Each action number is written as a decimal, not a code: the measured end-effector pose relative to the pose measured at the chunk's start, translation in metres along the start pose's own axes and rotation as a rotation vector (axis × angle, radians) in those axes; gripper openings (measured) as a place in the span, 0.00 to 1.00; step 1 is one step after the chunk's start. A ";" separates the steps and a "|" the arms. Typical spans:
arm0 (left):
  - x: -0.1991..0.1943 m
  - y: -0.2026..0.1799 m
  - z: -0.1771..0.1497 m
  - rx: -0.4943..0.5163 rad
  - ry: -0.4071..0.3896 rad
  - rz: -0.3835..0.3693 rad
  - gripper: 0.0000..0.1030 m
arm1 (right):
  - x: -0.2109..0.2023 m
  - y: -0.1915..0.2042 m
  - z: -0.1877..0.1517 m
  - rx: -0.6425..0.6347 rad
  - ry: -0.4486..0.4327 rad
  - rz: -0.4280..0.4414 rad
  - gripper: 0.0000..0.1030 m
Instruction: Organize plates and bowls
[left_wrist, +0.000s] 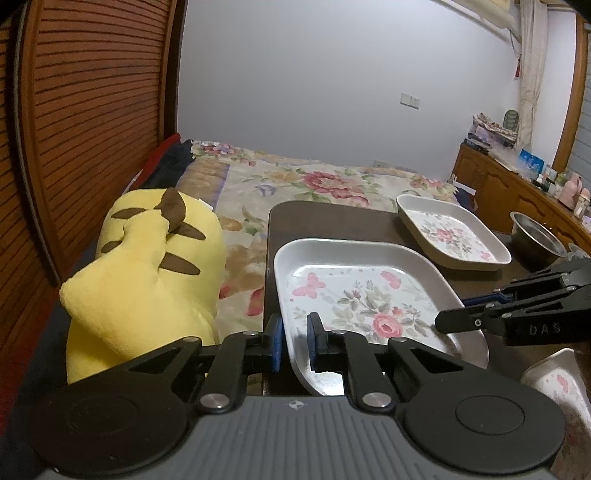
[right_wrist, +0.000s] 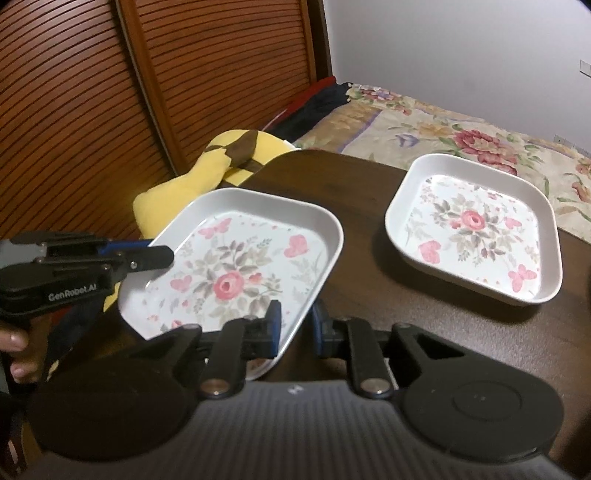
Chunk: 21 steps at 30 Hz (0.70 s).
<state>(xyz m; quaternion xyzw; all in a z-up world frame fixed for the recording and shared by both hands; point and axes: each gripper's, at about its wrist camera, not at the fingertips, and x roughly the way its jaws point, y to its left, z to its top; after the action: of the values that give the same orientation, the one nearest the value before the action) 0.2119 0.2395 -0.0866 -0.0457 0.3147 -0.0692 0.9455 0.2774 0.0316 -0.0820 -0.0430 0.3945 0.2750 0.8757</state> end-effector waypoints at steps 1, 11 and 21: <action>-0.002 -0.001 0.001 0.000 -0.005 0.001 0.14 | -0.001 -0.001 -0.001 0.003 0.000 0.003 0.18; -0.029 -0.028 0.013 0.037 -0.059 -0.007 0.14 | -0.039 -0.006 -0.001 0.021 -0.081 0.005 0.18; -0.057 -0.076 0.017 0.095 -0.101 -0.035 0.14 | -0.091 -0.023 -0.017 0.046 -0.164 -0.027 0.18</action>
<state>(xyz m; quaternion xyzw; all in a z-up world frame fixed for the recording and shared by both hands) 0.1691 0.1746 -0.0296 -0.0097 0.2619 -0.0984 0.9600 0.2287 -0.0338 -0.0318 -0.0057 0.3270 0.2564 0.9095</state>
